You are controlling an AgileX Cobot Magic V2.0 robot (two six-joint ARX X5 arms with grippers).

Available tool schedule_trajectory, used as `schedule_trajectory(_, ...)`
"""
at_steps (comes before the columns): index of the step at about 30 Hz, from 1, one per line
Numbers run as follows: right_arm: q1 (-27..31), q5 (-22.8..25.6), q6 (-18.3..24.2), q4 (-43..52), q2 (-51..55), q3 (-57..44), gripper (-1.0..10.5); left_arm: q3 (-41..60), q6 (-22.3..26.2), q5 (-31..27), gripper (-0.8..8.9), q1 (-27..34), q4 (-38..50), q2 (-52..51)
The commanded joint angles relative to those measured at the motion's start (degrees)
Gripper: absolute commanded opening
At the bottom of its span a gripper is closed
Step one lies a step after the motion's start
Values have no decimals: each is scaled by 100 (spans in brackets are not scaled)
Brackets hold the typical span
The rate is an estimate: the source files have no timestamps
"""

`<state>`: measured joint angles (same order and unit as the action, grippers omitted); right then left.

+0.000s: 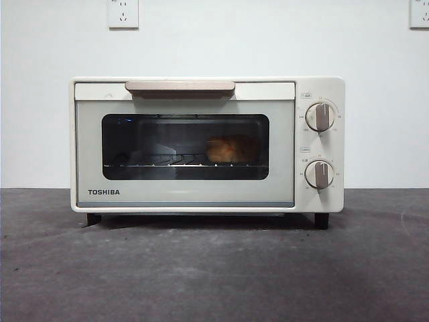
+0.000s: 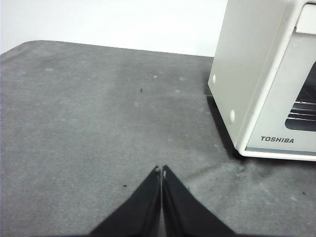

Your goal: The left arm flap open the oven, the right arm pick bread and place it into oven, the left arm flap close the oven

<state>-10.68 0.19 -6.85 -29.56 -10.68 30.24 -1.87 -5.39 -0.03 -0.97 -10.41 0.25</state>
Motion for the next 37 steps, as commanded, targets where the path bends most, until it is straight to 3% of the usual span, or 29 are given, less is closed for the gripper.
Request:
schedule_trajectory(1, 387, -232, 658, 1010, 232, -866, 18, 118, 66, -20, 8, 11, 7, -7)
schedule_trajectory(11, 946, -225, 761, 2828, 1045, -2924, 18, 118, 66, -20, 7, 11, 7, -7)
schedule_trajectory(17, 1045, -170, 748, 1906, 1047, -2966, 18, 118, 66, -17, 7, 11, 15, -7)
schedule_trajectory(37, 1060, -210, 732, 2055, 1047, -2964, 18, 118, 66, -20, 7, 11, 11, -7)
